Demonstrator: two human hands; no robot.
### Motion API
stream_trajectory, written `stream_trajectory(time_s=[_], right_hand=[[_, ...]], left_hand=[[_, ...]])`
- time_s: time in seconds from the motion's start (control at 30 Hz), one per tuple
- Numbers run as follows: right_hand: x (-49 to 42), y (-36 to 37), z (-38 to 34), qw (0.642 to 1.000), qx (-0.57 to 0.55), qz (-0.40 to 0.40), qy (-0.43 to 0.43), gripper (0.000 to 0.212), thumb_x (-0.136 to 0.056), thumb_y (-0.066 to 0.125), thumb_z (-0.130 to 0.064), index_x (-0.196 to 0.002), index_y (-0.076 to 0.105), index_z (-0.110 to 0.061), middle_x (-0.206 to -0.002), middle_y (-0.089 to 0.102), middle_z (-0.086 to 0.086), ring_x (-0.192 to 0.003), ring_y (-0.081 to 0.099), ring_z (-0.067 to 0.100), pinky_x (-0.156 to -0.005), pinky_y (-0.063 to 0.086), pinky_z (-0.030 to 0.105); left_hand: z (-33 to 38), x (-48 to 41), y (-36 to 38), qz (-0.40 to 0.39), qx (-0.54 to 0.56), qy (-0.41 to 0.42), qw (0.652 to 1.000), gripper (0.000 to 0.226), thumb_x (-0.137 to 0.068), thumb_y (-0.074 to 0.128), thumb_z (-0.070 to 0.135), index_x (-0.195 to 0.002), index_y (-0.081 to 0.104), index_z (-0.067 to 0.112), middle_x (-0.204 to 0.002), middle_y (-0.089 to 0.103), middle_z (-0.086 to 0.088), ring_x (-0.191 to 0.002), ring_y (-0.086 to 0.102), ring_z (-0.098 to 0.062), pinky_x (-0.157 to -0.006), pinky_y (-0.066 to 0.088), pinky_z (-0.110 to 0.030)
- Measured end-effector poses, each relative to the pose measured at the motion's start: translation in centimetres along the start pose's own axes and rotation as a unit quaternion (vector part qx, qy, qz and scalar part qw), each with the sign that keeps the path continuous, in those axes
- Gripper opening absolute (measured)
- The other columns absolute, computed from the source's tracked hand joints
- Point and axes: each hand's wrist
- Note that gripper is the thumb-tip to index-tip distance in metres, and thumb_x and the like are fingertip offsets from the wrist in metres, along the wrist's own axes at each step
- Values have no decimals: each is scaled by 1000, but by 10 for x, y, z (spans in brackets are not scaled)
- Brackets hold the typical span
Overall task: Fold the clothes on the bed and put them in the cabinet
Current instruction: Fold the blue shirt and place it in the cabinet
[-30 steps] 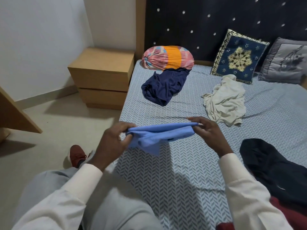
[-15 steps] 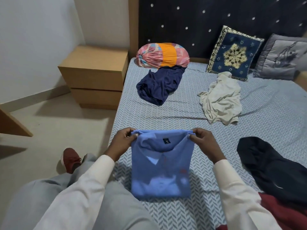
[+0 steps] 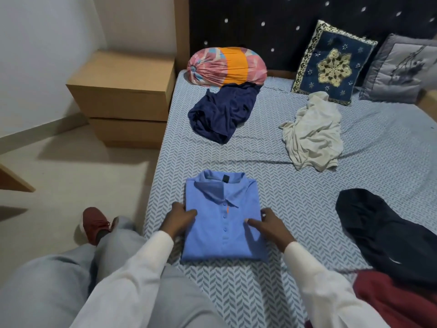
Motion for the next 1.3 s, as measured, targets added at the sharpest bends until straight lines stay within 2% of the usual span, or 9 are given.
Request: stream_trajectory(time_s=[0.2,0.37,0.57,0.73,0.83,1.0,1.1,1.2,1.3], right_hand=[[42,10,33,991,-75,-107,30,33,-83,76,-20,-111,60,-9,-90,71,6,-71,67,20,-58,51,30],[56,14,40,983,-1,-174,63,40,-78,80,-17,-112,61,-11,-96,72,10,-75,70,24,-66,59,39],[35,21,-3,975,167,94,-110,69,-67,83,-49,-117,52,-14,-109,58,5,-103,58,27,-73,44,33],[-11,55,-65,967,171,79,-173,80,-71,75,-50,-138,46,-18,-119,62,6,-114,55,28,-86,49,40],[-22,69,-83,955,193,101,-200,45,-74,70,-36,-115,57,-21,-95,68,3,-95,61,28,-70,49,37],[-25,86,-66,824,288,205,-444,17,-67,66,-9,-75,64,-23,-72,53,-2,-67,51,25,-62,30,32],[-29,91,-42,771,359,168,-498,11,-76,67,-16,-79,66,-26,-77,52,-4,-72,47,23,-66,28,34],[-28,87,-39,780,351,155,-495,12,-82,54,-27,-81,66,-25,-79,54,-5,-72,48,23,-65,35,35],[-19,86,-54,866,248,181,-396,17,-88,53,-33,-82,64,-22,-76,57,-2,-69,53,23,-62,44,39]], left_hand=[[-51,33,-2,-98,-83,22,991,77,-42,82,39,-105,51,5,-100,70,-12,-86,69,-24,-70,59,-42],[-37,69,-9,-73,-263,24,962,77,-73,79,23,-128,30,2,-116,61,-20,-104,61,-31,-77,47,-34],[-24,75,5,49,-287,186,938,52,-84,64,19,-129,37,13,-126,46,-11,-104,58,-34,-80,46,-37],[-22,61,12,-101,-293,233,922,36,-86,64,21,-117,47,20,-112,46,-6,-100,57,-26,-88,46,-37],[-26,53,9,-93,-233,211,945,29,-81,67,18,-106,53,25,-101,51,-3,-88,57,-16,-87,49,-35],[-30,47,8,-35,-137,172,975,18,-82,58,12,-93,59,26,-82,64,2,-74,60,-12,-68,47,-19],[-25,40,5,10,-48,116,992,14,-82,54,12,-85,60,24,-76,67,-4,-67,66,-20,-66,57,-33],[-2,33,-1,108,-78,158,979,10,-84,56,17,-84,63,23,-84,71,-5,-80,67,-27,-74,54,-35],[37,21,-3,167,-135,228,950,11,-88,57,20,-91,66,15,-91,70,-8,-89,64,-28,-75,47,-33]])
Point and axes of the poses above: each hand's wrist, its own x-axis away from the middle knuckle, its own y-axis out of the palm, z = x × y
